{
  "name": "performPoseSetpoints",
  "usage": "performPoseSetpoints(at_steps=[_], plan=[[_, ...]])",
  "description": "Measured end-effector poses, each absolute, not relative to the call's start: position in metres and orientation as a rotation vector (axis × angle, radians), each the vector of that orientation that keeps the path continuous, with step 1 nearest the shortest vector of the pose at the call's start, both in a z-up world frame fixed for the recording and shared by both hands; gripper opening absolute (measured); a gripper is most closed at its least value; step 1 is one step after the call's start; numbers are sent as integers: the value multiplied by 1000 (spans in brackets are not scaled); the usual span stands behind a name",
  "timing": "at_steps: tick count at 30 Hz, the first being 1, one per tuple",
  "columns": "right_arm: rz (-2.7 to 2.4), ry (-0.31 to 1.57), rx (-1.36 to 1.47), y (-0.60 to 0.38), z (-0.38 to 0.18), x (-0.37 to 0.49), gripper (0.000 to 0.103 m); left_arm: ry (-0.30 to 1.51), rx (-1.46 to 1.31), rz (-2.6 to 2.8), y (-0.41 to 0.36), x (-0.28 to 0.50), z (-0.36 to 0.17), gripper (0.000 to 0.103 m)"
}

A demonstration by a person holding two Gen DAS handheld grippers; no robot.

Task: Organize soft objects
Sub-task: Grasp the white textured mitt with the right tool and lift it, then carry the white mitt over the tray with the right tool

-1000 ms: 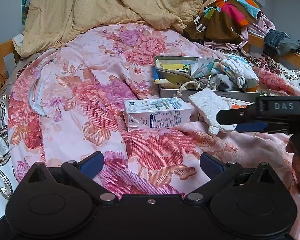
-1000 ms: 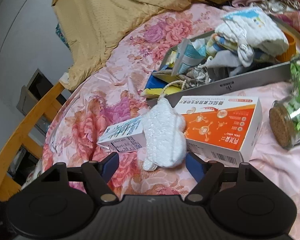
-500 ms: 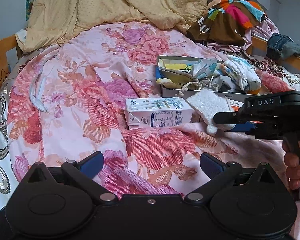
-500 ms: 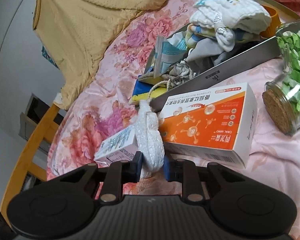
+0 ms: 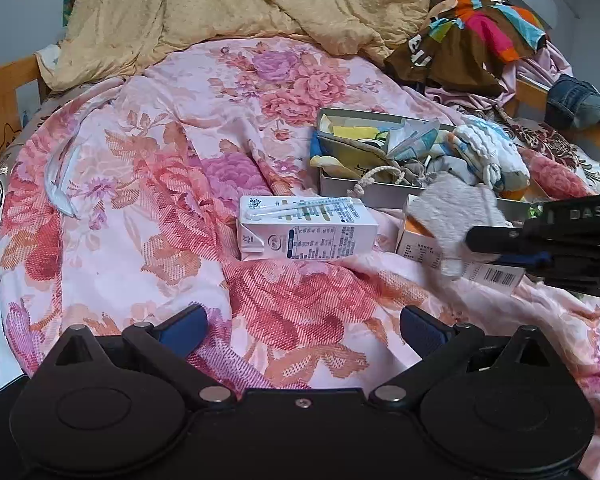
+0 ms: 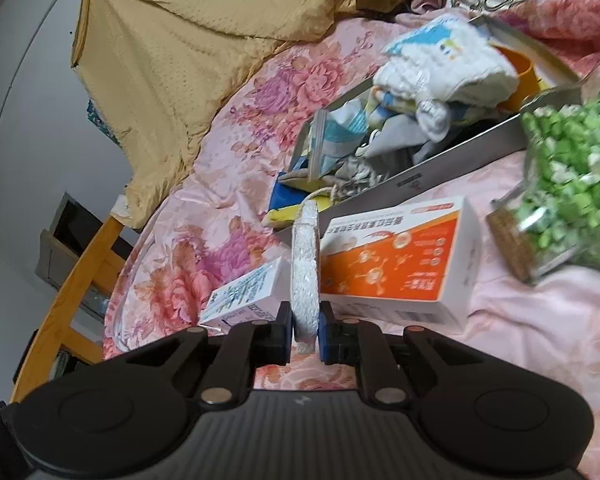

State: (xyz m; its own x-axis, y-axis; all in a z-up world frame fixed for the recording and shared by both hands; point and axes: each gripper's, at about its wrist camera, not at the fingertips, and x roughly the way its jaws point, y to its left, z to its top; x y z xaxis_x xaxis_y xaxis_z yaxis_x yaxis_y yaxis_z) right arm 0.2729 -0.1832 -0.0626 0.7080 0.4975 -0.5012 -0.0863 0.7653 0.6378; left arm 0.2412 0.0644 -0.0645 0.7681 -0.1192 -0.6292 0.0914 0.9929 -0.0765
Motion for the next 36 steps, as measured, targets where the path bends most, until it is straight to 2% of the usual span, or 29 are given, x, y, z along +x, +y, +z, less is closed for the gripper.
performPoseSetpoints(at_steps=[13, 23, 29, 36], plan=[[381, 723, 645, -204, -66, 285, 14, 656, -70, -97, 34, 266, -58, 102], [544, 658, 441, -188, -54, 290, 14, 507, -135, -137, 32, 301, -55, 102], [604, 654, 375, -189, -65, 307, 14, 441, -201, -154, 48, 337, -58, 102], [700, 686, 357, -189, -72, 328, 14, 491, -229, -179, 62, 381, -57, 102]])
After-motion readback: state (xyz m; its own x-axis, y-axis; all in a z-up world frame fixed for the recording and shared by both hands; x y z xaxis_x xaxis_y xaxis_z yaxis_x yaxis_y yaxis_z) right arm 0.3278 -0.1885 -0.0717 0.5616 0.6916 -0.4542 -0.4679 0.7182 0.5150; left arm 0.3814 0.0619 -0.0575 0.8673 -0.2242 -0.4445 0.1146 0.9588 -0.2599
